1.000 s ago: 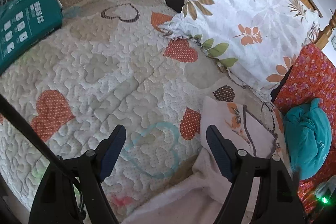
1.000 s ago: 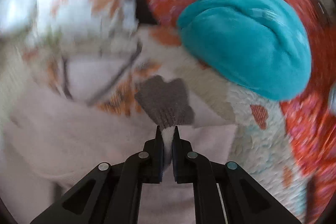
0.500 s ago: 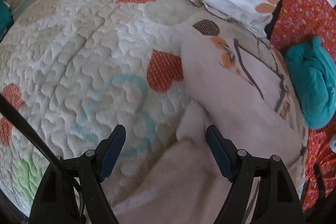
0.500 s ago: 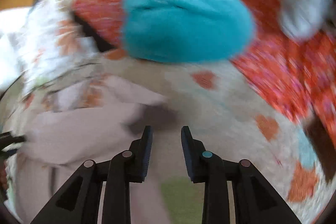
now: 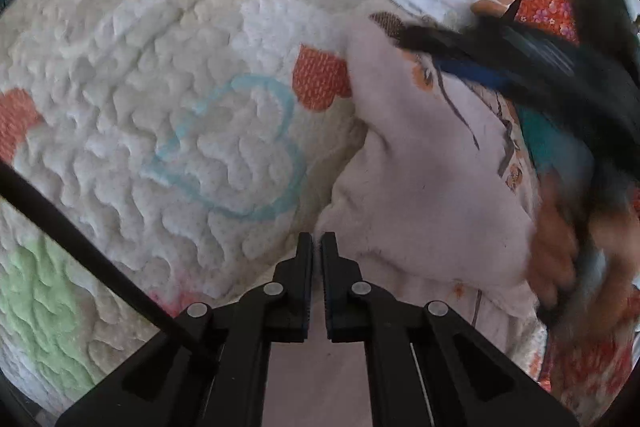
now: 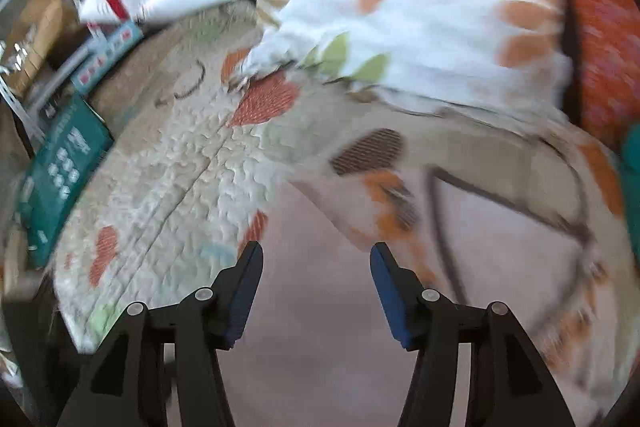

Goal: Fold small clothes

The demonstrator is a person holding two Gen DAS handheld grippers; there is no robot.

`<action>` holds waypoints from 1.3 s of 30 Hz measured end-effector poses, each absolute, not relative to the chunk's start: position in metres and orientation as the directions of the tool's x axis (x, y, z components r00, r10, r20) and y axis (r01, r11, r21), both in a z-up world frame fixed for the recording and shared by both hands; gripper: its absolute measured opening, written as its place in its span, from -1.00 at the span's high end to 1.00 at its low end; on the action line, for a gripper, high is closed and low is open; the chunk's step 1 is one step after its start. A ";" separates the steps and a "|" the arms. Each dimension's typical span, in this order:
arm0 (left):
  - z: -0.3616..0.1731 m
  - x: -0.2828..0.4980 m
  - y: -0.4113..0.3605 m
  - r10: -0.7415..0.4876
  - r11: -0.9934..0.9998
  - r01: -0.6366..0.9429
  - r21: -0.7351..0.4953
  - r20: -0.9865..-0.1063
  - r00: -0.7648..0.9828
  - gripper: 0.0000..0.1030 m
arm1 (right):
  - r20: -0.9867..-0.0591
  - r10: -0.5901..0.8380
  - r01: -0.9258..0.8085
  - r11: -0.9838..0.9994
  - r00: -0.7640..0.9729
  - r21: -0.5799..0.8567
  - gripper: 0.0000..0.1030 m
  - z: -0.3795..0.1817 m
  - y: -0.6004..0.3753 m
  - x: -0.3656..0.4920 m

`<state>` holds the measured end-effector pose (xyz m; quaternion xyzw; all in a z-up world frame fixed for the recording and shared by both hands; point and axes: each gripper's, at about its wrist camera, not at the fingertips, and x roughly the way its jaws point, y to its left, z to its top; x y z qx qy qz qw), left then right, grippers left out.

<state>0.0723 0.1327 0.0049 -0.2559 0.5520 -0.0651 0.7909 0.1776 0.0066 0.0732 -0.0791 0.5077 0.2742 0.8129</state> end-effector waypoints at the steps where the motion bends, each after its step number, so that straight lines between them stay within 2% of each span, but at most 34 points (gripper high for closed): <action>1: 0.003 0.076 0.130 -0.394 0.856 -0.182 -0.484 -0.838 0.377 0.91 | -0.891 0.323 -0.534 0.838 0.318 0.113 -0.17 0.061 0.023 0.187; 4: 0.004 0.071 0.129 -0.411 0.848 -0.178 -0.499 -0.831 0.375 0.91 | -0.918 0.254 -0.556 0.830 0.304 0.045 -0.16 0.040 0.043 0.200; 6: 0.005 0.066 0.132 -0.413 0.845 -0.181 -0.503 -0.829 0.376 0.91 | -0.935 0.236 -0.572 0.819 0.266 0.044 0.67 0.032 0.049 0.200; 7: 0.004 0.061 0.136 -0.414 0.842 -0.189 -0.505 -0.830 0.375 0.91 | -0.939 0.233 -0.571 0.820 0.253 0.049 0.87 0.033 0.050 0.198; 13: 0.000 0.046 0.154 -0.434 0.793 -0.272 -0.546 -0.818 0.378 0.98 | -0.892 0.308 -0.540 0.837 0.332 0.088 0.90 0.079 0.061 0.204; 18: -0.002 0.039 0.166 -0.409 0.786 -0.310 -0.535 -0.826 0.387 0.98 | -0.898 0.278 -0.508 0.858 0.342 0.072 0.90 0.070 0.092 0.232; 21: -0.004 0.035 0.172 -0.401 0.780 -0.332 -0.531 -0.830 0.387 0.97 | -0.923 0.233 -0.507 0.861 0.306 0.049 0.88 0.044 0.099 0.241; 24: -0.003 0.034 0.177 -0.400 0.770 -0.346 -0.536 -0.828 0.392 0.96 | -0.927 0.237 -0.515 0.855 0.290 0.058 0.70 0.035 0.099 0.238; 26: 0.000 0.034 0.182 -0.394 0.775 -0.343 -0.531 -0.830 0.395 0.87 | -0.908 0.299 -0.509 0.853 0.294 0.116 0.31 0.054 0.087 0.232; 29: 0.006 0.034 0.180 -0.367 0.792 -0.333 -0.512 -0.835 0.411 0.60 | -0.871 0.340 -0.502 0.855 0.355 0.130 -0.04 0.097 0.055 0.216; 31: 0.013 0.032 0.181 -0.349 0.802 -0.324 -0.502 -0.834 0.427 0.47 | -0.855 0.343 -0.491 0.862 0.389 0.122 -0.15 0.122 0.023 0.201; 33: 0.019 0.032 0.180 -0.331 0.815 -0.314 -0.488 -0.835 0.439 0.28 | -0.849 0.315 -0.460 0.883 0.425 0.097 -0.17 0.141 -0.020 0.184; 39: 0.030 0.014 0.175 -0.305 0.836 -0.292 -0.464 -0.836 0.456 0.20 | -0.861 0.077 -0.226 0.973 0.503 -0.045 -0.19 0.162 -0.190 0.120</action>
